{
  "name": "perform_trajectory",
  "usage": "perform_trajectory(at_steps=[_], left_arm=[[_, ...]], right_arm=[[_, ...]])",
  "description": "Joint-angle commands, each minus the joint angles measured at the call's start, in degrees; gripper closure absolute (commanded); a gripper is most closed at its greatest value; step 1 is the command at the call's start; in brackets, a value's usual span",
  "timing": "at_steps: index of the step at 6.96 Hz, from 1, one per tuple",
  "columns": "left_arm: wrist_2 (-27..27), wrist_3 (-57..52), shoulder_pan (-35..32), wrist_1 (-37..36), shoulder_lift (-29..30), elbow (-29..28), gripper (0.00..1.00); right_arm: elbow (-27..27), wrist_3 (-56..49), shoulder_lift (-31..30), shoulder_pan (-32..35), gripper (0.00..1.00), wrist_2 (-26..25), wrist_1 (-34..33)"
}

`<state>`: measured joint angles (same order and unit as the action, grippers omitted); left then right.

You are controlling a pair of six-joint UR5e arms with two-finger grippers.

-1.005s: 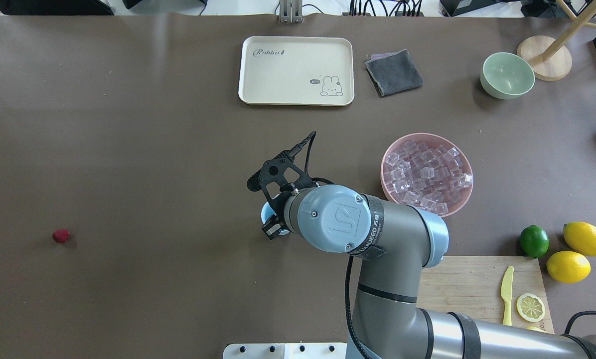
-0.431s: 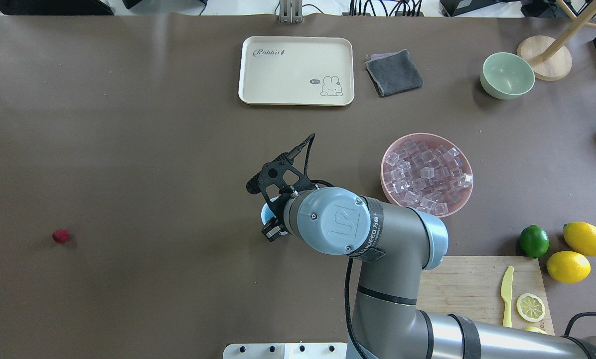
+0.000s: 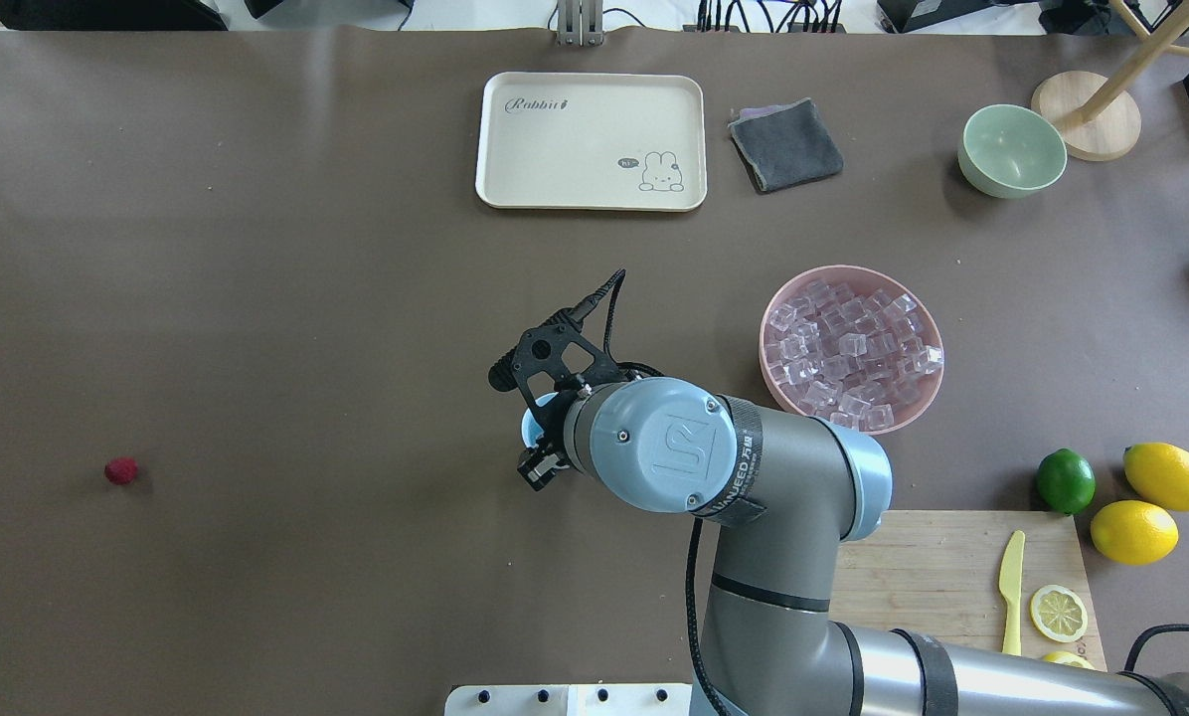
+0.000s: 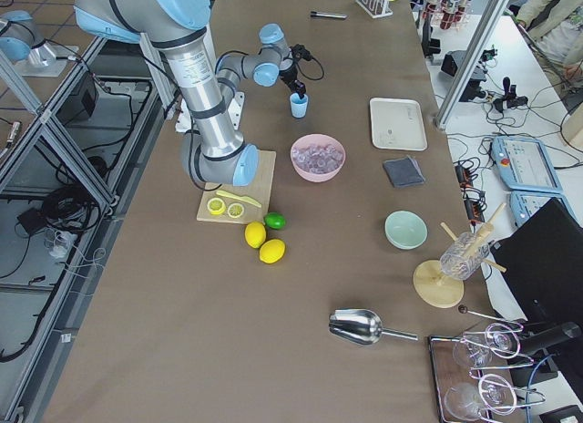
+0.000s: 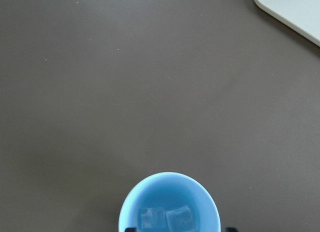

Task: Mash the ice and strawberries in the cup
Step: 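Lower the right gripper into the cup and release the ice cube, then raise the right gripper away toward the green bowl while the left arm moves out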

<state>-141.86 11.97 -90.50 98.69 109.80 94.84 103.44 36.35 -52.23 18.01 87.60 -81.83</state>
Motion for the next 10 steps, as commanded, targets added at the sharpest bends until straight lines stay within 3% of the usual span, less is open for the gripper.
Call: perform_trajectory(at_steps=[1,2,4,5,7,10], left_arm=[[0.0,0.1,0.1,-0.2,1.3,0.2,0.01],[-0.3,0.2,0.0,-1.0,2.9,0.2,0.02],[-0.4,0.2,0.0,-2.4,2.4,1.1,0.02],[-1.8,0.2,0.1,-3.1,2.3,2.2,0.02],[-4.0,2.8,2.6,-3.3,2.3,2.6,0.02],[-1.3,5.3,7.6,-3.2,2.2,2.4,0.02]], right_arm=[[2.3,-0.4,-0.2,1.8,0.01,0.9,-0.2],[3.3,-0.5,0.2,6.1,0.01,6.0,-0.7],[3.9,-0.7,-0.2,19.9,0.01,21.7,-0.6],[4.6,-1.5,-2.0,24.8,0.01,25.8,-0.4],[5.4,-2.6,-6.4,34.2,0.0,31.5,-0.4],[6.0,-2.6,-10.3,39.5,0.0,32.7,-0.6]])
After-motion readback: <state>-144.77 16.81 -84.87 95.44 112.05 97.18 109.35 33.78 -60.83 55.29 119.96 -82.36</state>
